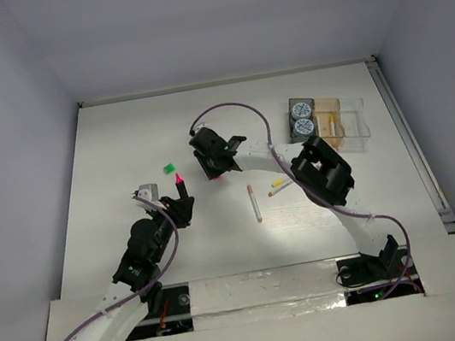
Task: Sort the stationery into containers
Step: Close the pen cap on the pen.
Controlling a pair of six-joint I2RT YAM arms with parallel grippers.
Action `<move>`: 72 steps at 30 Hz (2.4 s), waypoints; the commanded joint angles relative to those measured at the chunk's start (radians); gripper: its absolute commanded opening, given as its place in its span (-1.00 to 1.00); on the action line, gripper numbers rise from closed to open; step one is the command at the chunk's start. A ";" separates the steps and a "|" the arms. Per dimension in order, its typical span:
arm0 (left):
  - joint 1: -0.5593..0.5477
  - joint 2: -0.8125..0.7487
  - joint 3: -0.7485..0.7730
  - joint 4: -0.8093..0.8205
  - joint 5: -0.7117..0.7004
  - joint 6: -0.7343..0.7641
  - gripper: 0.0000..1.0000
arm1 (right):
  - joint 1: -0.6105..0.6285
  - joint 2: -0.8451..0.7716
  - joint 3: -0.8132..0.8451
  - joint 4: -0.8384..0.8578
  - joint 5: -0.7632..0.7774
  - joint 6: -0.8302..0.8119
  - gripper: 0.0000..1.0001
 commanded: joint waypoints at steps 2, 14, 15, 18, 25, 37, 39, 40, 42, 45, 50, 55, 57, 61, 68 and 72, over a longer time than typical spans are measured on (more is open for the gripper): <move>0.002 0.002 0.023 0.077 0.035 0.005 -1.00 | 0.020 -0.070 -0.120 0.084 -0.030 0.016 -0.77; 0.002 0.048 0.005 0.172 0.135 0.017 -1.00 | 0.020 -0.484 -0.354 0.407 0.125 0.070 -0.93; 0.002 0.054 0.005 0.177 0.140 0.019 -1.00 | 0.020 -0.499 -0.367 0.461 0.122 0.086 -0.93; 0.002 0.053 0.002 0.186 0.152 0.021 -1.00 | 0.020 -0.544 -0.379 0.571 0.099 0.120 -0.94; 0.002 0.022 -0.029 0.256 0.210 -0.009 -1.00 | 0.054 -0.613 -0.482 0.806 -0.028 0.201 -0.91; 0.002 0.024 -0.030 0.261 0.210 -0.019 -1.00 | 0.116 -0.556 -0.467 0.824 -0.113 0.268 -0.89; 0.002 0.018 -0.030 0.255 0.204 -0.019 -1.00 | 0.116 -0.548 -0.467 0.816 -0.110 0.263 -0.88; 0.002 0.015 -0.029 0.249 0.198 -0.018 -1.00 | 0.125 -0.547 -0.465 0.813 -0.107 0.261 -0.88; 0.002 0.005 -0.029 0.243 0.195 -0.019 -1.00 | 0.125 -0.541 -0.468 0.805 -0.100 0.260 -0.88; 0.002 -0.004 -0.027 0.230 0.180 -0.019 -1.00 | 0.134 -0.533 -0.468 0.788 -0.085 0.252 -0.88; 0.002 -0.010 -0.023 0.206 0.149 -0.016 -1.00 | 0.134 -0.527 -0.470 0.774 -0.070 0.245 -0.88; 0.002 -0.011 -0.018 0.192 0.132 -0.015 -1.00 | 0.152 -0.527 -0.470 0.771 -0.048 0.228 -0.88; 0.002 -0.005 -0.018 0.189 0.131 -0.013 -1.00 | 0.152 -0.528 -0.468 0.770 -0.036 0.219 -0.88; 0.002 0.004 -0.017 0.200 0.141 -0.010 -1.00 | 0.152 -0.528 -0.459 0.765 -0.021 0.205 -0.88; 0.002 -0.013 -0.014 0.178 0.117 -0.009 -1.00 | 0.172 -0.522 -0.463 0.753 0.013 0.183 -0.88; 0.002 -0.025 -0.014 0.166 0.106 -0.009 -1.00 | 0.172 -0.513 -0.467 0.748 0.019 0.179 -0.87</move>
